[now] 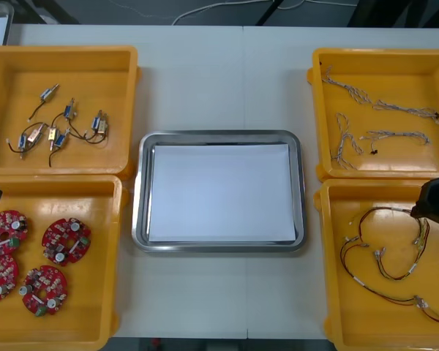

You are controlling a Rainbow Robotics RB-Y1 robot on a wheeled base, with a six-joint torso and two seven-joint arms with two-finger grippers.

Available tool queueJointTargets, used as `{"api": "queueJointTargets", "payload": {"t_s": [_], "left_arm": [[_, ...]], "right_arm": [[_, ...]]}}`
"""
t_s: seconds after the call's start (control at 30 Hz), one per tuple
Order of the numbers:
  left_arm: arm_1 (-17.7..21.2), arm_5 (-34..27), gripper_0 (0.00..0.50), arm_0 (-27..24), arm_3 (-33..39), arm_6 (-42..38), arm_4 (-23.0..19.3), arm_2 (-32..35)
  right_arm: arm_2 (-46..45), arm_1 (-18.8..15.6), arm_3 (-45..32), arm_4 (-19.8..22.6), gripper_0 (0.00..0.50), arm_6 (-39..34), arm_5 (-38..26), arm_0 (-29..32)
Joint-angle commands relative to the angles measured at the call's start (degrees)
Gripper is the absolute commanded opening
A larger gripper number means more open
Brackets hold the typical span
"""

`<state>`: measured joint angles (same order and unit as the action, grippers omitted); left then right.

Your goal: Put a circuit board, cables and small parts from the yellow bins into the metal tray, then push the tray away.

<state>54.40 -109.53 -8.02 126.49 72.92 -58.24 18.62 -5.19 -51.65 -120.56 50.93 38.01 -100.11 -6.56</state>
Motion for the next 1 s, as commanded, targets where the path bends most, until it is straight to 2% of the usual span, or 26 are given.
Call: {"api": "queueJointTargets", "payload": {"t_s": [0.03, 0.27, 0.43, 0.63, 0.8, 1.0], "left_arm": [[-0.2, -0.5, 0.500, 7.5, 5.6, 2.8, -0.4, 4.3], [-0.3, 4.2, 0.500, 16.9, 11.5, 3.5, -0.9, 9.1], [-0.3, 8.6, 0.500, 19.9, 12.2, 8.3, -1.0, 10.2], [-0.3, 12.8, 0.500, 18.0, 12.2, 10.9, -1.1, 6.3], [-0.3, 10.6, 0.500, 11.5, 10.4, 13.7, -0.2, 1.6], [-1.8, 10.6, 0.500, 8.7, 5.2, 19.5, -0.8, -0.9]], "right_arm": [[-1.0, -1.9, -1.2, 0.0, 0.500, -8.8, 2.5, 4.1], [-1.0, -2.0, -1.8, -1.0, 0.500, -16.3, 7.2, 9.3], [-1.0, -1.9, -1.7, -1.6, 0.500, -19.6, 9.3, 12.0], [-1.0, -1.0, -1.8, -2.9, 0.500, -20.0, 11.2, 14.8], [-1.0, 1.1, -1.7, -4.8, 0.500, -19.6, 11.2, 15.9], [-1.0, 3.7, -1.7, -6.5, 0.500, -18.7, 11.2, 16.6]]}}
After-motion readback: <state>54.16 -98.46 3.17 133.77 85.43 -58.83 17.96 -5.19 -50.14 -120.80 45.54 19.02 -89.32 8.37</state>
